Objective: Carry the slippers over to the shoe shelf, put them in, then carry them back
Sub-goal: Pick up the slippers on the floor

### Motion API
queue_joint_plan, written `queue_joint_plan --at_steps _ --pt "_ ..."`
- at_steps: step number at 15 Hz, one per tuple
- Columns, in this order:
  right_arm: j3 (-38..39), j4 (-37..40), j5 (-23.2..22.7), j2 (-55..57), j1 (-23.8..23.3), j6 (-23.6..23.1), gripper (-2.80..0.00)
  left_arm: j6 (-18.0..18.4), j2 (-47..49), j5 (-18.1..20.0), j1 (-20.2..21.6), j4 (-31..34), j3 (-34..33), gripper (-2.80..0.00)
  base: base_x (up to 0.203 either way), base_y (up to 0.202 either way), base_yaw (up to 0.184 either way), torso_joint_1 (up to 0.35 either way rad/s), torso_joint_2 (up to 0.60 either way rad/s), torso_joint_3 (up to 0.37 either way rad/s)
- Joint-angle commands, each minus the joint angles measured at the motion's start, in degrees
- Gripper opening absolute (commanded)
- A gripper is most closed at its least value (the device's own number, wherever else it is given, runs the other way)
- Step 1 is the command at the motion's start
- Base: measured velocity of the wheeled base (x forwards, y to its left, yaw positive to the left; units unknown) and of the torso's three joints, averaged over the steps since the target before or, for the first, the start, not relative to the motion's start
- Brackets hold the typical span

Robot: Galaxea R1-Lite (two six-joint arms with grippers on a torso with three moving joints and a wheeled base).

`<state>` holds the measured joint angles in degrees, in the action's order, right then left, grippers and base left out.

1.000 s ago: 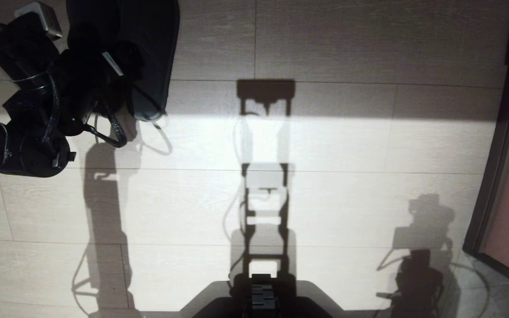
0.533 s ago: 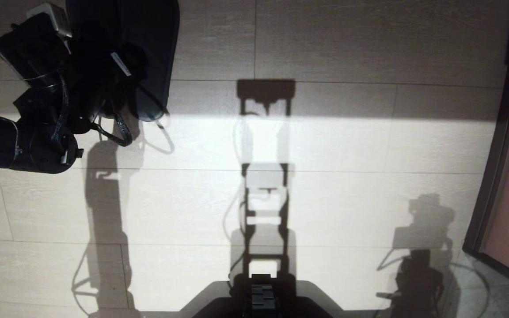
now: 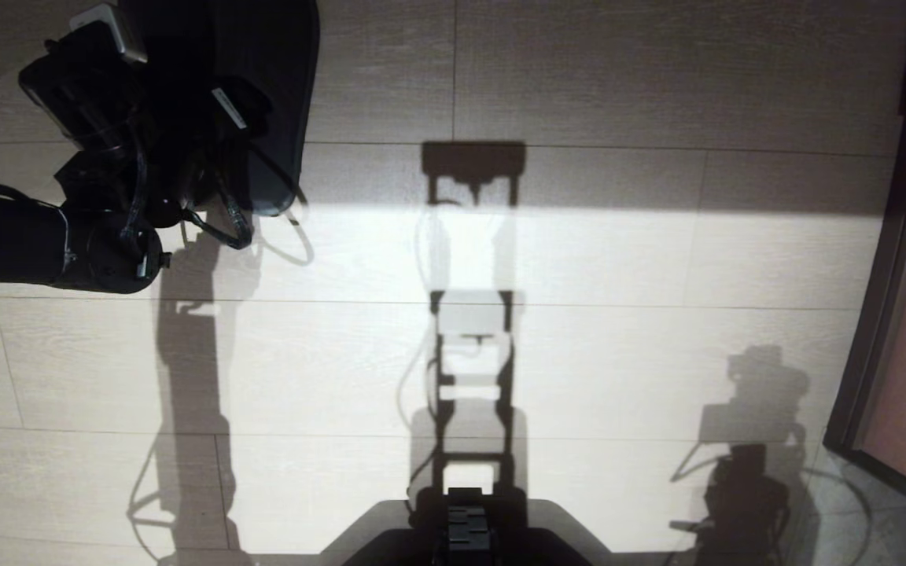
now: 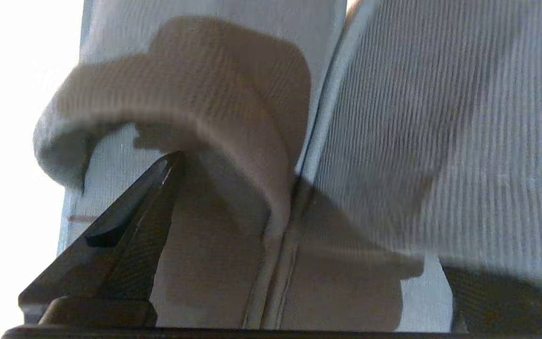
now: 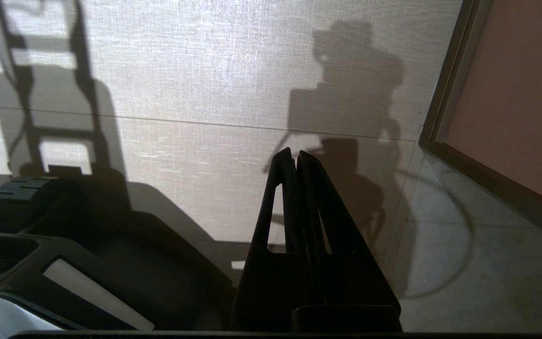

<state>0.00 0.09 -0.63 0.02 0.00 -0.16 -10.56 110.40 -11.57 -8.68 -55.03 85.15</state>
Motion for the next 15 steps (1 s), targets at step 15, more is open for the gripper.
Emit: queue_joint_plan --at_steps 15 --pt "0.0 0.0 0.0 -0.1 0.0 0.0 -2.80 0.4 4.8 -0.1 0.0 -1.3 13.4 0.00 0.000 0.000 0.000 0.000 0.00 0.000"
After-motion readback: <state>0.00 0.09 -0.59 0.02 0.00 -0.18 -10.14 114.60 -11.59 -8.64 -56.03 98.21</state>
